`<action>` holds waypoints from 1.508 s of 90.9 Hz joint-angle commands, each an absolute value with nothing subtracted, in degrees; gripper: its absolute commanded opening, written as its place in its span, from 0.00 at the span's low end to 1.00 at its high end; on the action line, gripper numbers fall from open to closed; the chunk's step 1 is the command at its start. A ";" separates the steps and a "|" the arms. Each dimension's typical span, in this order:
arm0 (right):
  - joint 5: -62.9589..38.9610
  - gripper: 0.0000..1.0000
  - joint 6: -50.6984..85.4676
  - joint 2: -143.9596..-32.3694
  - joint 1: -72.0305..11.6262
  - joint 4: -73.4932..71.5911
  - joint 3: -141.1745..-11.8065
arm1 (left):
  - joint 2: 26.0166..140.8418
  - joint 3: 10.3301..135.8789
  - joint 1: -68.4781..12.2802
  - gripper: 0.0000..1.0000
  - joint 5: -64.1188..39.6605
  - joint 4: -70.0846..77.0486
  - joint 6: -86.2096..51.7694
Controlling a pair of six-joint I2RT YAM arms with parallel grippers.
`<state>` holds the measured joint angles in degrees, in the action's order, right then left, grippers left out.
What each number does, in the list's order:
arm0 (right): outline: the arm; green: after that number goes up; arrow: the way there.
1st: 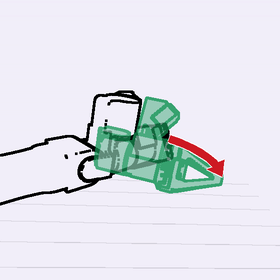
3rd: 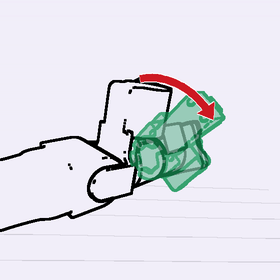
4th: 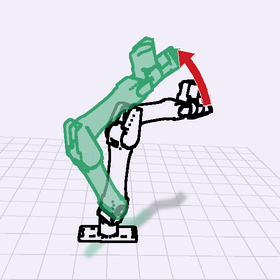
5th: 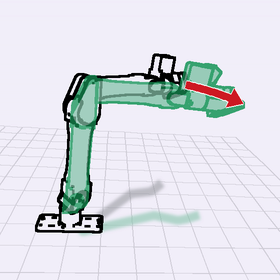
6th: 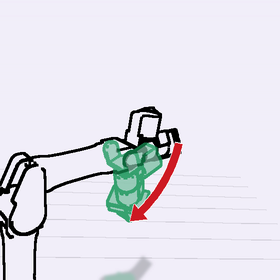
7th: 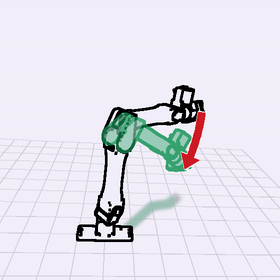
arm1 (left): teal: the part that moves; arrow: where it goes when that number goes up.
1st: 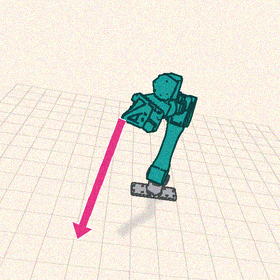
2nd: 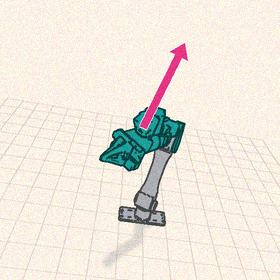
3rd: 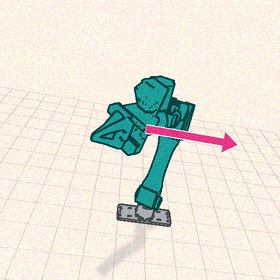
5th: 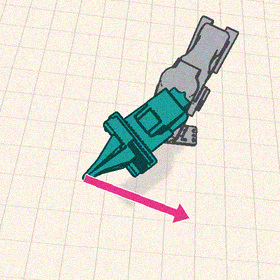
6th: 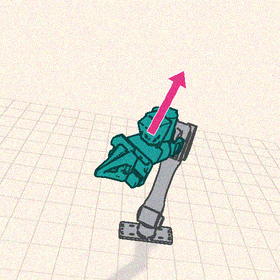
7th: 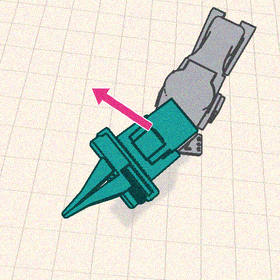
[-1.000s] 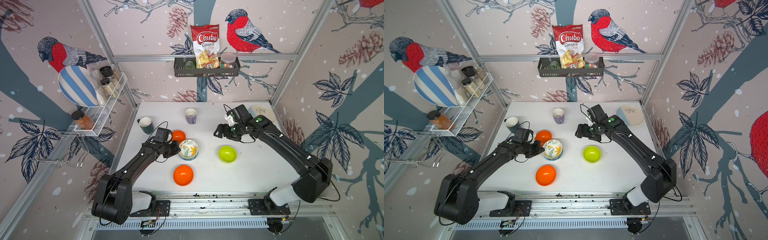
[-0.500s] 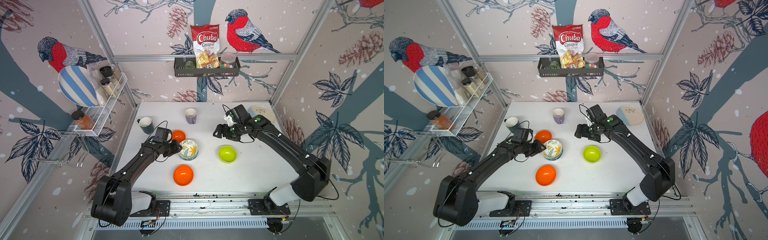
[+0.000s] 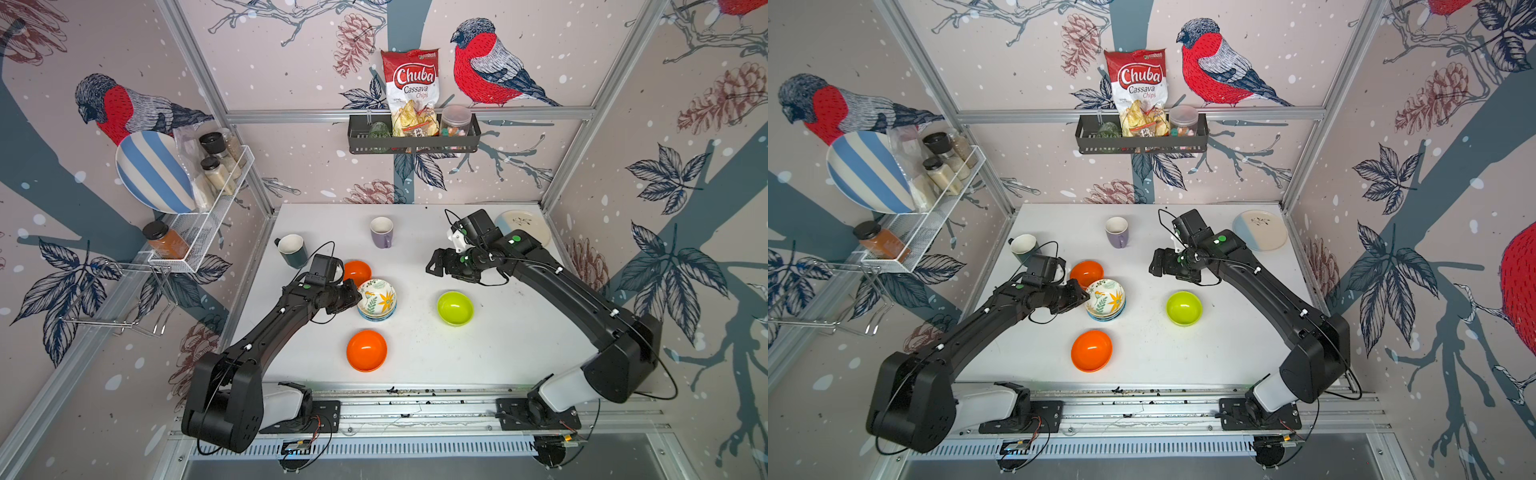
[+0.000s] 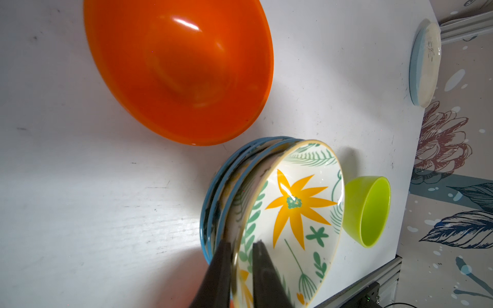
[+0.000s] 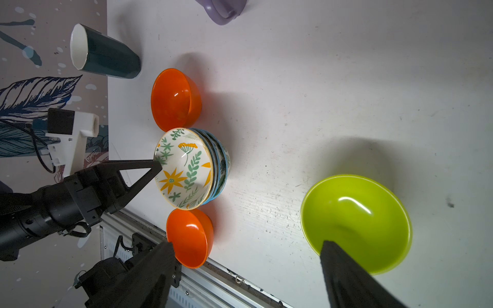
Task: Stack the bowls
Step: Place the bowl on the bowl.
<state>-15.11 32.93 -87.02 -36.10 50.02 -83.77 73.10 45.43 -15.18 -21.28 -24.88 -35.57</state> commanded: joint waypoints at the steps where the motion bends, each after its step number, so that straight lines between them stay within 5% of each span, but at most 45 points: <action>1: -15.16 0.87 32.04 -86.75 -36.25 50.34 -83.84 | 73.45 45.38 -15.03 0.13 -22.04 -24.44 -35.50; 57: -15.23 0.88 32.09 -87.01 -36.30 50.17 -83.65 | 73.93 44.73 -15.03 0.03 -22.10 -23.83 -35.71; 98: -15.12 0.88 32.04 -86.99 -36.39 50.05 -83.59 | 71.06 47.68 -14.75 0.38 -19.48 -26.96 -35.61; 137: -15.12 0.88 32.00 -86.81 -36.56 50.15 -83.45 | 80.54 62.55 -12.45 0.36 -3.50 -38.58 -35.22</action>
